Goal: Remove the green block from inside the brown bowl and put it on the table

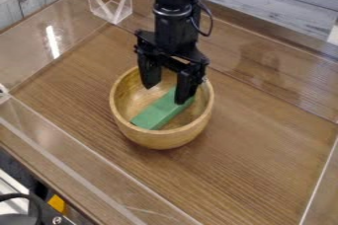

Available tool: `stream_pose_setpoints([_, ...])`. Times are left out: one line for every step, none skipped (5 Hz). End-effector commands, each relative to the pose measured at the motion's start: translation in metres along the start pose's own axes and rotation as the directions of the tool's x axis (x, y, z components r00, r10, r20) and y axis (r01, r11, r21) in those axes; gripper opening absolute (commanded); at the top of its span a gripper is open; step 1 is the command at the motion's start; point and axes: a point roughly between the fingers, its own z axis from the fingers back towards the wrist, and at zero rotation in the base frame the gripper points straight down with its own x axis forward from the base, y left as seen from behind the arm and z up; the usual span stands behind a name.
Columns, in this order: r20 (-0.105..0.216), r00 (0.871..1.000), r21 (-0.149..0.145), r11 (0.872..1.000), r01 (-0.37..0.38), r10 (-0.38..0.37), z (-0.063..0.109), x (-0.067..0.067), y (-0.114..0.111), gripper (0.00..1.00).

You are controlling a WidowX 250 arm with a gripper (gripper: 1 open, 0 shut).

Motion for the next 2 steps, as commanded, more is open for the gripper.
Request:
stream_pose_setpoints([0.047,0.999,0.011,1.0,0.001,-0.002,0.0129,0.0075,0.0044,1.0])
stream_pose_setpoints([0.047,0.999,0.011,1.0,0.0,0.0,0.0136,0.0075,0.0044,1.0])
